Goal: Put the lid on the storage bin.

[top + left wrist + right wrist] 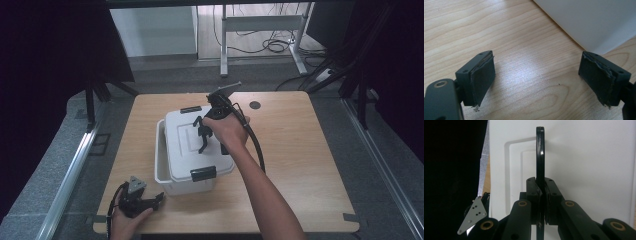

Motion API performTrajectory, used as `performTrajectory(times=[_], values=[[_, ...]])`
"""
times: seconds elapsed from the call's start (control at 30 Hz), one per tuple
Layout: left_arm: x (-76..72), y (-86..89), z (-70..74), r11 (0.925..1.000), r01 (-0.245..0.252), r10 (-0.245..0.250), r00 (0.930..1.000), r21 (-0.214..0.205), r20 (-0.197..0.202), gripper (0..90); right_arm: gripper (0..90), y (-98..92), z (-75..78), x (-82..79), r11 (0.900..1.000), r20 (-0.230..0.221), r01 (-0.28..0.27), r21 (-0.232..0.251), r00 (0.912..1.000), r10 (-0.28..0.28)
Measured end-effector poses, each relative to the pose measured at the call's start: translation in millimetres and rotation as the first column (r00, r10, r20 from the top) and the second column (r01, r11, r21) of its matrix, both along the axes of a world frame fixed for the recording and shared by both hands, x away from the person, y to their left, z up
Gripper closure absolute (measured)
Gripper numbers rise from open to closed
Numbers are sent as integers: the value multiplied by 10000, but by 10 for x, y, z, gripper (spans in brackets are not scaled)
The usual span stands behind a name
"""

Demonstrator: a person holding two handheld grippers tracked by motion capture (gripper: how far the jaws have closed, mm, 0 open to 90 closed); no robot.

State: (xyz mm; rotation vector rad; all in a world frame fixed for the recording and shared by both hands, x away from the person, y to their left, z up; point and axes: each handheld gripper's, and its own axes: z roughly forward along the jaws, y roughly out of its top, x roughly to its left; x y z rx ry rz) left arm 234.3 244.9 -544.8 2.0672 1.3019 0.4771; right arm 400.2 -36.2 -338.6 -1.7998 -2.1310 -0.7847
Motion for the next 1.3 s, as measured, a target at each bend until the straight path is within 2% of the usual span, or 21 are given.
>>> performTrajectory(times=[0.5, 0.8, 1.3], values=[[-1, -3, -1, 10000, 38, -38, 10000, -11, 13, 137, 841, 281, -53, 32, 9999, -345, -15, 123, 9994, 19], [-1, -4, -1, 10000, 62, -61, 10000, -7, 19, 137, 843, 339, -127, 107, 9992, -609, 400, 98, 9974, -394], [-1, -5, -1, 10000, 93, -93, 10000, -3, 15, 135, 844, 397, -158, 96, 9973, -898, 708, 182, 9936, -689]])
